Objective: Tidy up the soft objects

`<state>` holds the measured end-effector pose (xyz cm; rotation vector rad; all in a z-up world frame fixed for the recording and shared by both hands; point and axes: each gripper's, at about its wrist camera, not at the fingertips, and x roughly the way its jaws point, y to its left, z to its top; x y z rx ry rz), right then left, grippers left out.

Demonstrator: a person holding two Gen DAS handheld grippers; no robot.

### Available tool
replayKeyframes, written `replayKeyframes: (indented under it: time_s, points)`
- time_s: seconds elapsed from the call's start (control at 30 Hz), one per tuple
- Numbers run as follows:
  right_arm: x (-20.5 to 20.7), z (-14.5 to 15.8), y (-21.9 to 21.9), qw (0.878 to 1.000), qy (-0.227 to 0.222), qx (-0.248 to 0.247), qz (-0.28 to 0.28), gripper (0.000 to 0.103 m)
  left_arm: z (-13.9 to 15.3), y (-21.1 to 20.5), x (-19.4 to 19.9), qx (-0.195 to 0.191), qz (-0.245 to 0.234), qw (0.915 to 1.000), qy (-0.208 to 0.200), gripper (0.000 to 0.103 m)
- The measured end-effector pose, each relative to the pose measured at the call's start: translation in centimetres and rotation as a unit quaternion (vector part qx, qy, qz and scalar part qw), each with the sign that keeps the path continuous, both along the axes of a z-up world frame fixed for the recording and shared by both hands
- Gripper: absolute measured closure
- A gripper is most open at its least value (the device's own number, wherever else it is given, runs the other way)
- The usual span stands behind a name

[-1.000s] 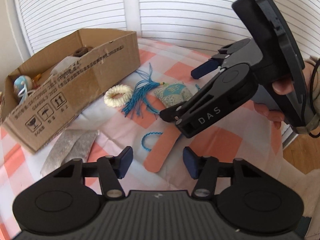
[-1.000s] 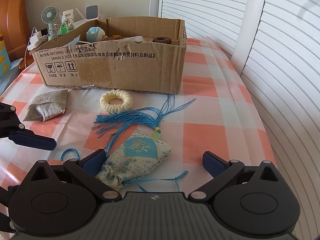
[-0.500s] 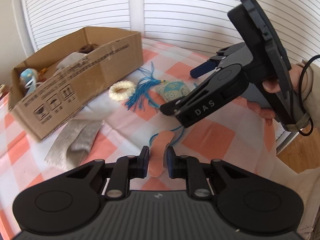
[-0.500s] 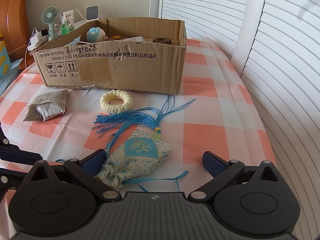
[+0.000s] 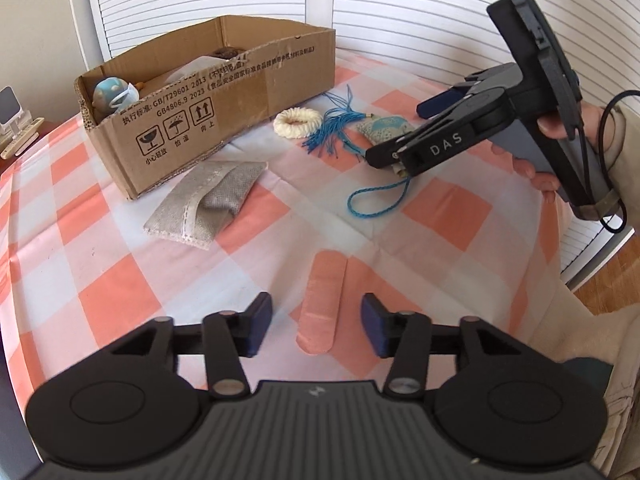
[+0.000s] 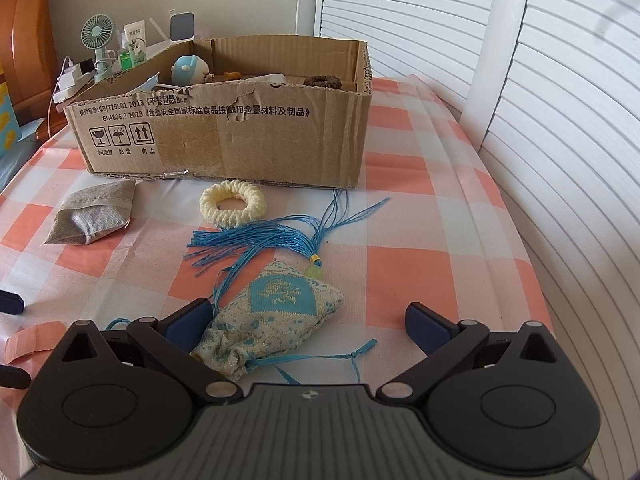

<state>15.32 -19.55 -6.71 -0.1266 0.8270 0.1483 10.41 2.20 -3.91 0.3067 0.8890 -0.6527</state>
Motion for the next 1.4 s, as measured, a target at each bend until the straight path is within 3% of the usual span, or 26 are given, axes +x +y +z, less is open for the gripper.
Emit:
replayKeyframes:
  time_s: [0.13,0.2,0.43,0.6,0.77,1.13,1.2,1.4]
  points:
    - [0.0,0.0,0.0,1.000,0.000,0.000,0.000,0.000,-0.1,-0.1,0.5,-0.002,-0.018,0.9998,0.008,0.035]
    - [0.0,0.0,0.0,1.000,-0.001,0.000,0.001,0.000,-0.2,-0.3,0.7,0.000,-0.023,0.9997,0.011,0.028]
    - [-0.3,-0.1,-0.1,1.000,-0.008,0.002,0.003,0.000,-0.3,-0.5,0.7,0.001,-0.035,0.9993,0.011,0.028]
    - [-0.4,-0.1,-0.1,1.000,-0.012,0.003,0.004,0.000,0.0,-0.5,0.6,0.006,-0.055,0.9984,0.012,0.063]
    - [-0.5,-0.2,-0.1,1.000,-0.015,0.003,0.006,0.000,0.0,-0.7,0.6,0.013,-0.066,0.9977,0.010,0.086]
    - [-0.8,0.0,0.2,0.999,-0.018,0.023,0.012,0.000,-0.1,-0.7,0.8,0.003,-0.049,0.9988,0.008,0.086]
    - [-0.9,0.0,0.7,0.999,-0.021,0.020,0.018,0.002,0.0,-0.8,0.8,0.003,-0.047,0.9988,0.008,0.086]
    - [-1.7,0.4,1.2,0.999,-0.030,0.008,0.029,0.034,-0.1,-0.6,0.8,-0.003,-0.041,0.9991,0.008,0.086]
